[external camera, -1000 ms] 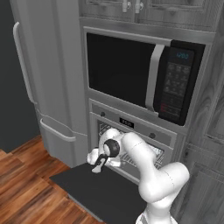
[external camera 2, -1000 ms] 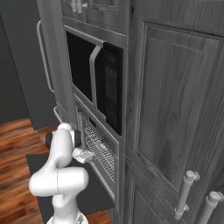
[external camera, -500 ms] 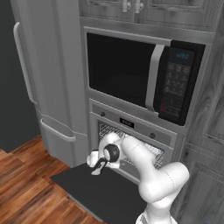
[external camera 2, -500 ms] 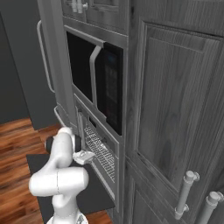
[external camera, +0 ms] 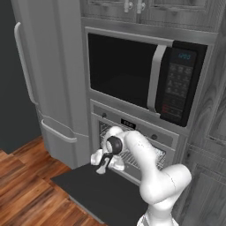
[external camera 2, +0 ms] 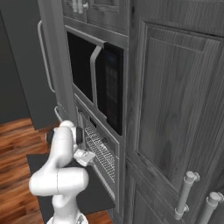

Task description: Take the baked cake out of the oven and place it on the plate for cooling. Then close the oven door.

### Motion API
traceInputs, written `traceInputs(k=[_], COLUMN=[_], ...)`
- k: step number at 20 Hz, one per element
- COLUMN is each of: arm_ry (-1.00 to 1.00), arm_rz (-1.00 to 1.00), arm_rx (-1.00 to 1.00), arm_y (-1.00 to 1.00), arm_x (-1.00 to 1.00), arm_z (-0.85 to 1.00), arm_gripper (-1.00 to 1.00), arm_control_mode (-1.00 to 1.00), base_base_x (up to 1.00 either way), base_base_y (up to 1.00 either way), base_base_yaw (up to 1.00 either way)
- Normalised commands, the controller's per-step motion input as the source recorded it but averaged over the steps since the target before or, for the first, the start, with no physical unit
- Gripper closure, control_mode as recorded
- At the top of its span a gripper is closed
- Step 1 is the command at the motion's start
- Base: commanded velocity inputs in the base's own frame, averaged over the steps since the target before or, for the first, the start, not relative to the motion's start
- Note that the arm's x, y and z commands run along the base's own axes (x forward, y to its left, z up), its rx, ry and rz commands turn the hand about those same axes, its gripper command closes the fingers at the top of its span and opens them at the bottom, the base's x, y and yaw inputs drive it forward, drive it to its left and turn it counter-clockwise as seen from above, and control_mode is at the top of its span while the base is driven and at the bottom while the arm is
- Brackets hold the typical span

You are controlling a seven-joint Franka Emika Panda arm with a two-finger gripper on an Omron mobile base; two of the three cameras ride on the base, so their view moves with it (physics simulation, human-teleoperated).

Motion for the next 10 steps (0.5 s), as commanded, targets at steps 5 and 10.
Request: traceInputs(k=[5,10], arm_ry=[-0.29,-0.25], arm_rz=[0.33,0.24], arm_rx=[0.25,0.19], arm_y=[-0.33,-0.09], arm_x=[-0.9,-0.3], arm_z=[0.0,0.08], arm_gripper=[-1.0,-1.0], arm_control_mode=[-1.0,-1.0], base_base_x=[0.0,0.0], base_base_y=[0.0,0.0], base_base_yaw=[0.0,0.0])
